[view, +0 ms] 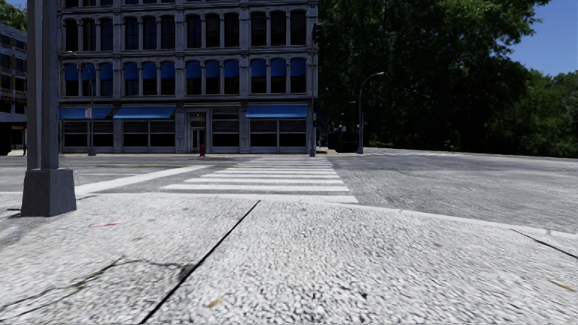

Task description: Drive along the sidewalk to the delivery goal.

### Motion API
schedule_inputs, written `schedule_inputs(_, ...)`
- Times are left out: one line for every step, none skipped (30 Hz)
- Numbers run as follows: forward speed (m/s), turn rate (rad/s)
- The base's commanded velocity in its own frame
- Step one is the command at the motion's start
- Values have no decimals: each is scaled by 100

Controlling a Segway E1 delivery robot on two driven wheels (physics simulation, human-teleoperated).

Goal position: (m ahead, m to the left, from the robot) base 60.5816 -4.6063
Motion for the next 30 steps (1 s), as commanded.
schedule_inputs(200, 0)
schedule_inputs(200, 0)
schedule_inputs(200, 0)
schedule_inputs(200, 0)
schedule_inputs(200, 0)
schedule_inputs(200, 0)
schedule_inputs(200, 0)
schedule_inputs(200, 0)
schedule_inputs(200, 0)
schedule_inputs(200, 0)
schedule_inputs(200, 0)
schedule_inputs(200, 0)
schedule_inputs(200, 0)
schedule_inputs(200, 0)
schedule_inputs(200, 0)
schedule_inputs(200, 0)
schedule_inputs(200, 0)
schedule_inputs(200, 0)
schedule_inputs(200, 0)
schedule_inputs(200, 0)
schedule_inputs(200, 0)
schedule_inputs(200, 0)
schedule_inputs(200, 0)
schedule_inputs(200, 0)
schedule_inputs(200, 0)
schedule_inputs(200, 0)
schedule_inputs(200, 0)
schedule_inputs(200, 0)
schedule_inputs(200, 0)
schedule_inputs(200, 0)
